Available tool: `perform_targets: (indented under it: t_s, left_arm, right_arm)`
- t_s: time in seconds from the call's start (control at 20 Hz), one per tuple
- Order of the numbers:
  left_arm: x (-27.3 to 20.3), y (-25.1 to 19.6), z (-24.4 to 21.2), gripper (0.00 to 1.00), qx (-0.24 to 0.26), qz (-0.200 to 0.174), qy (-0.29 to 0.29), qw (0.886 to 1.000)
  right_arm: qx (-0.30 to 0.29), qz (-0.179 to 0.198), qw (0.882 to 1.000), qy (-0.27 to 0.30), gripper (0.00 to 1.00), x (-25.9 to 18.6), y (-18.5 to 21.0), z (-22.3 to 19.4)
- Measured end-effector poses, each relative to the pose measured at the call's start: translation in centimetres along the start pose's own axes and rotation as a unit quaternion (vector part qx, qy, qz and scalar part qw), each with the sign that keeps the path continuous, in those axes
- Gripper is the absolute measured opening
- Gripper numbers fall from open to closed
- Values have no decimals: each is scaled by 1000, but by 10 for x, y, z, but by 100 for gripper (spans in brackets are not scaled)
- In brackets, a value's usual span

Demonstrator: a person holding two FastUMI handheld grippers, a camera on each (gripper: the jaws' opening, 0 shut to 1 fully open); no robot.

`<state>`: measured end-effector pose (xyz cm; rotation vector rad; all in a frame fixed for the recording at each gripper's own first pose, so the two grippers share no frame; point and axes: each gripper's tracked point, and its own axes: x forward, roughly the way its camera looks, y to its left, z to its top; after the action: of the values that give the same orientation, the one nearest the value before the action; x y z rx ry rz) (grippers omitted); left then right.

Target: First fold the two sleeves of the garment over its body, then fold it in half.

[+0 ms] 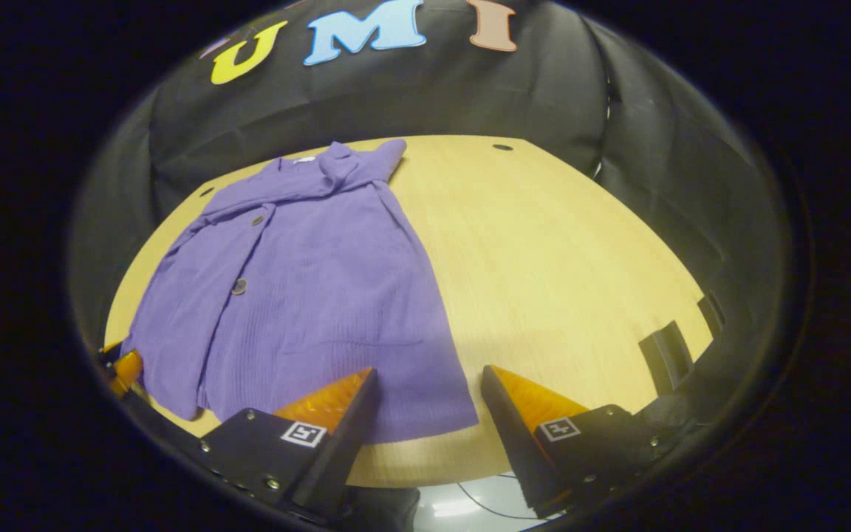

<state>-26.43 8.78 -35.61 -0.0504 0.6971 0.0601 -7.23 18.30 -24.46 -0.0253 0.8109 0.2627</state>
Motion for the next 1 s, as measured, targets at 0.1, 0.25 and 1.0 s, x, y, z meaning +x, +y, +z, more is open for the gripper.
perform_targets:
  t_s: [0.1,0.25,1.0]
  left_arm:
    - [3,-4,-1,54,-11,7,-5,1000]
    - [7,-11,0,18,-33,27,-2,999]
    - [6,-47,124,6,-141,13,-43,989]
  right_arm:
    - [-8,10,1000,-3,77,1,7,3]
    - [-26,39,999,-5,53,3,16,2]
    - [47,175,982,-51,0,-33,22,79]
